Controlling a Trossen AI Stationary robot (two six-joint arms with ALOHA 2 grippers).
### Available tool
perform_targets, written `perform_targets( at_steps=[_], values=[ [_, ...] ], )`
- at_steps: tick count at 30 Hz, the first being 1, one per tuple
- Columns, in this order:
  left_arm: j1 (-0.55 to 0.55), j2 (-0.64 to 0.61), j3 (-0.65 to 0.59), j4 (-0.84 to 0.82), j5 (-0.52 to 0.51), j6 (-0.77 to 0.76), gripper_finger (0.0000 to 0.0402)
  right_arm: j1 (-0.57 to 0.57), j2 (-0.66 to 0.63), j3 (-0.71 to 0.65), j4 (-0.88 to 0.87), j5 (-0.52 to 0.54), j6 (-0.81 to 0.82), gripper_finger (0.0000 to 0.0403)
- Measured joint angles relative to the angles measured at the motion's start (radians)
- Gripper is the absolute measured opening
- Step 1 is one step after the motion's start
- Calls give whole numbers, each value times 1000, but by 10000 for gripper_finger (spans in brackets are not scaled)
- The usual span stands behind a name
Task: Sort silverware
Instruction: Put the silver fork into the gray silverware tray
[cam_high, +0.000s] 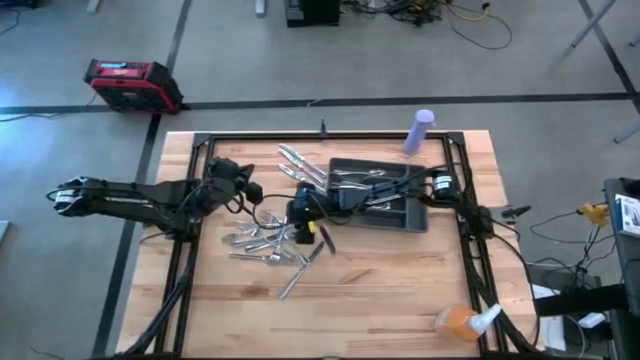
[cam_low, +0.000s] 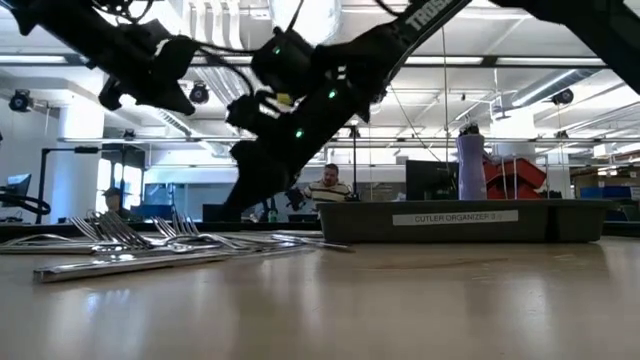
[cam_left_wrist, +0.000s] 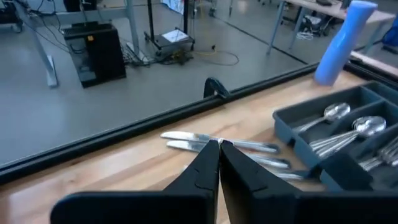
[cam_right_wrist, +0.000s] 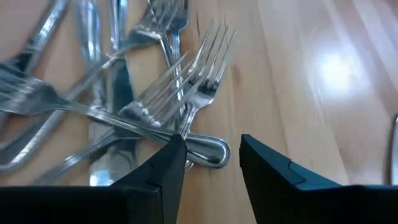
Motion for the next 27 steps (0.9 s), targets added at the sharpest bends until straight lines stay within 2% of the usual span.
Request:
perform_targets(
  at_steps=[5, 9, 16, 23, 27],
  values=[
    [0, -3, -1, -11, 0, 8, 0, -5, 65, 65, -18, -9, 11, 120],
    [0, 11, -3, -7, -4, 38, 0, -5, 114, 119, -27, -85, 48, 99],
    [1, 8, -3, -12, -28, 46, 0, -13, 192, 229, -114, -87, 83, 59],
    [1, -48, -3, -27, -31, 99, 0, -28, 195, 273, -246, -77, 106, 12],
    [1, -87, -3, -36, -31, 115, 0, -28, 189, 312, -317, -74, 110, 8]
  ],
)
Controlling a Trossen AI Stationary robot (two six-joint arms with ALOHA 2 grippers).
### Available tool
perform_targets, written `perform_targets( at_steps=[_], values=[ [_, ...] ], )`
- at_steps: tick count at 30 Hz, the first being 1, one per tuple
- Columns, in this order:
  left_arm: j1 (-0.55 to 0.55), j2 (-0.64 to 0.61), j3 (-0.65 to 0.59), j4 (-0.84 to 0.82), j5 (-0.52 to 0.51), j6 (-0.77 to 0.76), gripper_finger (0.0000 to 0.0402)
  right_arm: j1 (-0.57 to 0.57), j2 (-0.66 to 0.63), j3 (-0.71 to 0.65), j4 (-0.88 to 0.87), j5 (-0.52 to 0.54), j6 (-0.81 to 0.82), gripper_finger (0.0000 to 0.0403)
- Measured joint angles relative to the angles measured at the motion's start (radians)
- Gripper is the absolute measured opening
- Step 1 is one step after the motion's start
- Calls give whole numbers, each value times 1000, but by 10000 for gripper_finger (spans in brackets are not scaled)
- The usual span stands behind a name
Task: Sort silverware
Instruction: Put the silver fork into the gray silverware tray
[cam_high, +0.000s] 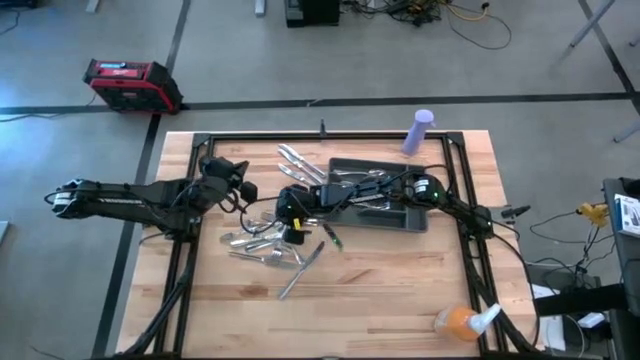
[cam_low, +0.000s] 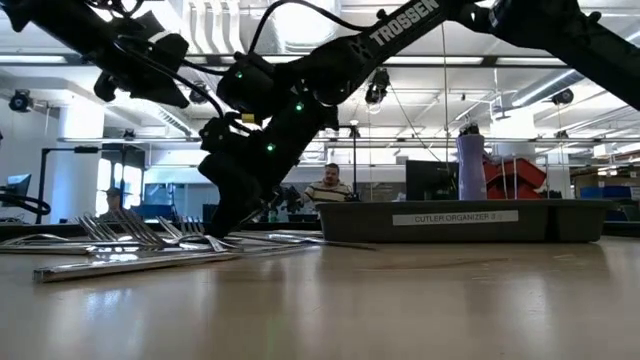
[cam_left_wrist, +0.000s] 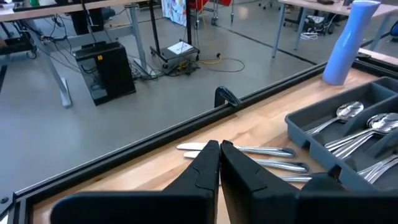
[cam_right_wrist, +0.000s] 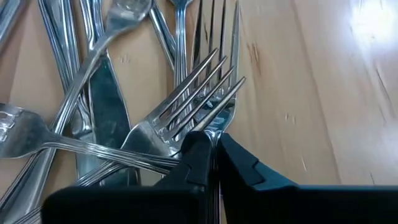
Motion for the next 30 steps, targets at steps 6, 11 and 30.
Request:
perform_targets(
  at_steps=[6, 11, 30],
  values=[
    [0, -29, 0, -34, 0, 0, 0, 21, 3, 70, -96, -2, -78, 65],
    [0, -28, 0, -44, 0, -1, 0, 29, 4, 97, -127, 30, -91, 125],
    [0, 44, 0, -54, 0, -30, 0, -9, -19, 119, -202, 369, -33, 131]
  ],
)
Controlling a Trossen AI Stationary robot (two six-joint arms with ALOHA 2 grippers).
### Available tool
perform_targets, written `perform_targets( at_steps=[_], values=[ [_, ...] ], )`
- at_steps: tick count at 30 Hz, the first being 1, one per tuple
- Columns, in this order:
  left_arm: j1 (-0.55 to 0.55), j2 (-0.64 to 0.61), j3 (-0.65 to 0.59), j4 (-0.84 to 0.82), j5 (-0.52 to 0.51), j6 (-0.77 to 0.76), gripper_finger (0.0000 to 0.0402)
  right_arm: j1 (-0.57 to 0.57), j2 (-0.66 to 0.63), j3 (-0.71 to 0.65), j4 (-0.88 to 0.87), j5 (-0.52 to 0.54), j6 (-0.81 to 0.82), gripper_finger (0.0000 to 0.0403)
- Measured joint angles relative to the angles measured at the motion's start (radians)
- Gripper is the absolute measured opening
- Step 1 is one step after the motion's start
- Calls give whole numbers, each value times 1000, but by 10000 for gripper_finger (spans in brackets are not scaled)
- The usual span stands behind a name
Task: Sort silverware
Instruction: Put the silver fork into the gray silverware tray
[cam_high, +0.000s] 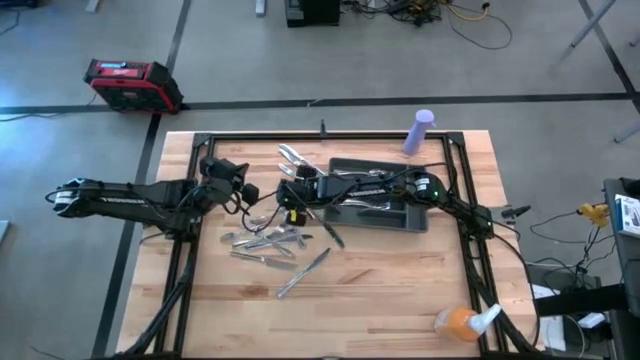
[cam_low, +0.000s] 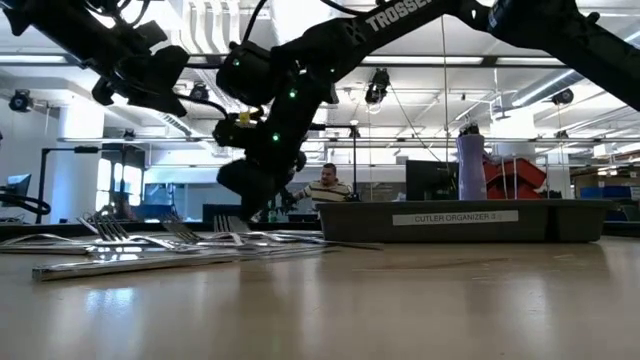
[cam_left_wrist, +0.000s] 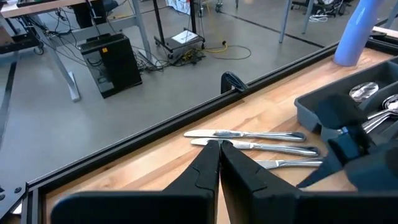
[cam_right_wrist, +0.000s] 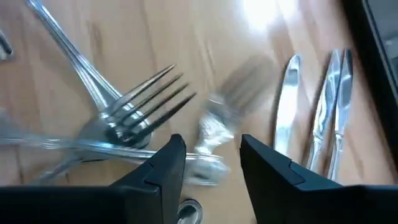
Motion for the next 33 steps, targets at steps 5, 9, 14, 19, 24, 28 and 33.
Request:
perform_targets(
  at_steps=[5, 9, 14, 19, 24, 28, 33],
  values=[
    [0, 11, 0, -2, 2, -3, 0, 6, -1, 24, -32, -238, -9, 117],
    [0, 12, 0, -2, 2, -3, 0, 8, -2, 32, -50, -375, -126, 111],
    [0, 10, 0, 0, 2, -3, 0, -4, 2, 32, -10, -360, -313, 107],
    [0, 11, 0, 0, 3, -3, 0, -30, 32, 31, -14, -370, -380, 111],
    [0, 10, 0, 1, 2, -3, 0, -59, 68, 34, 15, -375, -378, 107],
    [0, 12, 0, 1, 3, -3, 0, -64, 84, 36, 7, -376, -385, 85],
    [0, 12, 0, 1, 3, -3, 0, -64, 92, 37, -32, -382, -418, 23]
  ],
)
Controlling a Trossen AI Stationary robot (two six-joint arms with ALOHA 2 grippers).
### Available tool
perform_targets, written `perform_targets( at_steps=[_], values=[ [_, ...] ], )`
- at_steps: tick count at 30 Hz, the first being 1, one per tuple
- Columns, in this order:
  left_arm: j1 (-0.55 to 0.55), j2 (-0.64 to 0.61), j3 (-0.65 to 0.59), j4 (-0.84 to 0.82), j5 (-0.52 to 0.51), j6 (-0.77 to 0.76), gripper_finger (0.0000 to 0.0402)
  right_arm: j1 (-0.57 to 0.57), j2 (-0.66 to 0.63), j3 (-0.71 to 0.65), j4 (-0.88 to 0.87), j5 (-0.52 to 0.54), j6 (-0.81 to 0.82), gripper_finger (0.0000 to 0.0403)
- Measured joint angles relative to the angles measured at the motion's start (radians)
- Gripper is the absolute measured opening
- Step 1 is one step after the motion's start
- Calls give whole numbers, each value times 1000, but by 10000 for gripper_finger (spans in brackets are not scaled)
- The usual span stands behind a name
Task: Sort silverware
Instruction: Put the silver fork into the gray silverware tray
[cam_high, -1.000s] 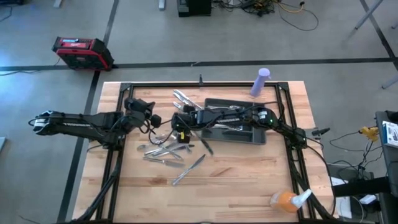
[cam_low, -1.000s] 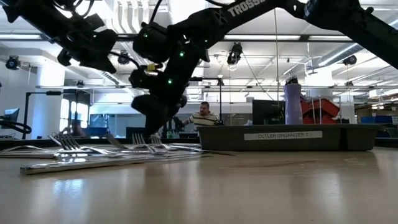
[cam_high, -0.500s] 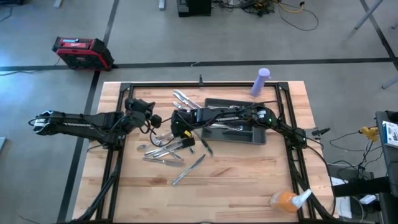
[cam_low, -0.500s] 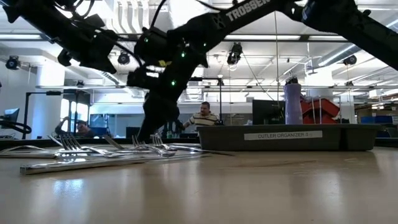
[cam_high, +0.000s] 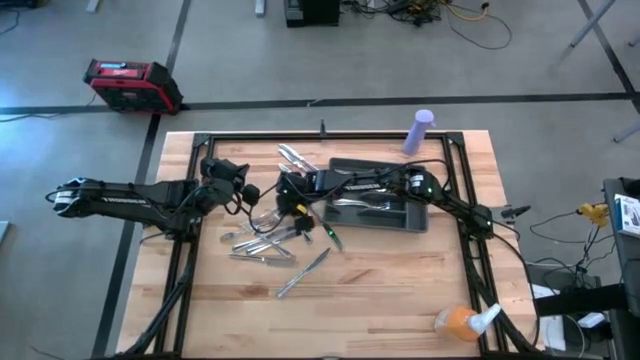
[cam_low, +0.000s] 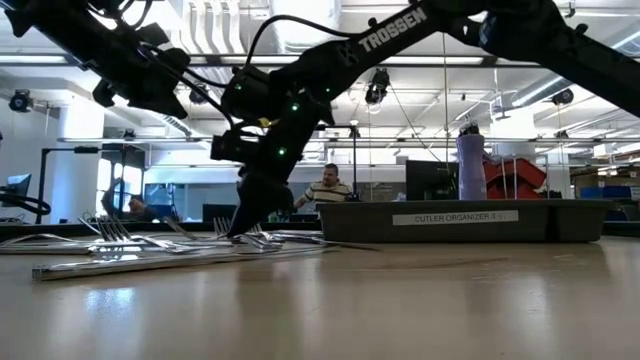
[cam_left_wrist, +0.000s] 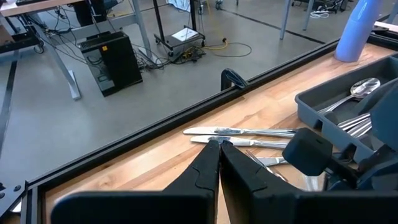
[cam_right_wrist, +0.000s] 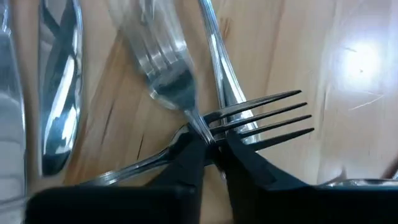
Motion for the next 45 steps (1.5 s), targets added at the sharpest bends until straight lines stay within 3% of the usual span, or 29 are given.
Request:
perform_targets(
  at_steps=[6, 28, 36, 40, 45],
  values=[
    [0, 0, 0, 2, 0, 0, 0, 1, -1, 7, -27, -15, 19, 2],
    [0, -1, 0, -3, -26, 27, 0, 104, -93, 69, -77, -20, 120, 1],
    [-1, -31, 0, -3, -26, 27, 0, 93, -78, 23, 124, -16, 133, 0],
    [-1, -54, 0, 2, -26, 27, 0, 63, -48, 20, 141, -16, 142, 1],
    [-1, -69, 0, 2, -26, 27, 0, 33, 0, 20, 175, -23, 148, 39]
  ],
)
